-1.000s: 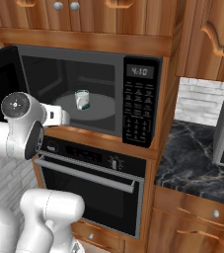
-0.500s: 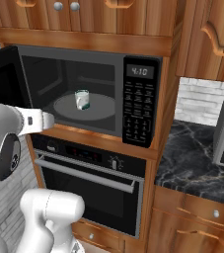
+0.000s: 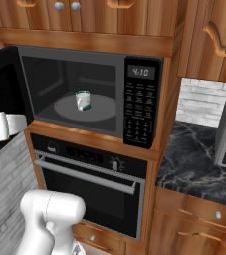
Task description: Pick the mug from the counter and place it inside the microwave. Then close the microwave.
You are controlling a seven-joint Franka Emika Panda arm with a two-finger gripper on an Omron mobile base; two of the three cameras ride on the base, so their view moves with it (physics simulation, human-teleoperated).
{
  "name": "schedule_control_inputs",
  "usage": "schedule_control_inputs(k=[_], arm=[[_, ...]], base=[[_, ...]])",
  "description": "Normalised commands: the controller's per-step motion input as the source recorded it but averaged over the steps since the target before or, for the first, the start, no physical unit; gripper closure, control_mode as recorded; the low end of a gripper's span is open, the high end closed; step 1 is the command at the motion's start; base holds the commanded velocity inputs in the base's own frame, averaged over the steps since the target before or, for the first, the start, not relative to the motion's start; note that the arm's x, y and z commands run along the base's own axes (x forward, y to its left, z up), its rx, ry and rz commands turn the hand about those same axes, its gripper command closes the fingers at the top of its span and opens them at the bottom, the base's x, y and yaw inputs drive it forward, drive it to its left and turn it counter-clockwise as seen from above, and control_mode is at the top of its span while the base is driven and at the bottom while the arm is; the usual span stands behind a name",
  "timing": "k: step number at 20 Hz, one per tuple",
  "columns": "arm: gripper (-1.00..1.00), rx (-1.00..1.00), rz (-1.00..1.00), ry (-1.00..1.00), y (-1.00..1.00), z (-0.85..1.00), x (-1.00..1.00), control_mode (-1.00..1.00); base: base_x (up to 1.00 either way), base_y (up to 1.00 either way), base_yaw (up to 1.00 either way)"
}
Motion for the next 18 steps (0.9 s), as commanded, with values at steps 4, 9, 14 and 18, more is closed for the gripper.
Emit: schedule_control_inputs(k=[4,9,14,18], arm=[[-1.00,0.00,-0.08,-0.21,0.00,0.00,-0.64,-1.00],[-1.00,0.00,-0.05,-0.06,0.08,0.00,-0.55,-1.00],[-1.00,0.04,0.09,-0.07,0.17,0.00,-0.46,-1.00],[-1.00,0.01,0.08,-0.06,0.18,0.00,-0.40,-1.00]], base=[[0.00,0.00,0.00],[0.00,0.00,0.00],[0.00,0.00,0.00],[0.00,0.00,0.00]])
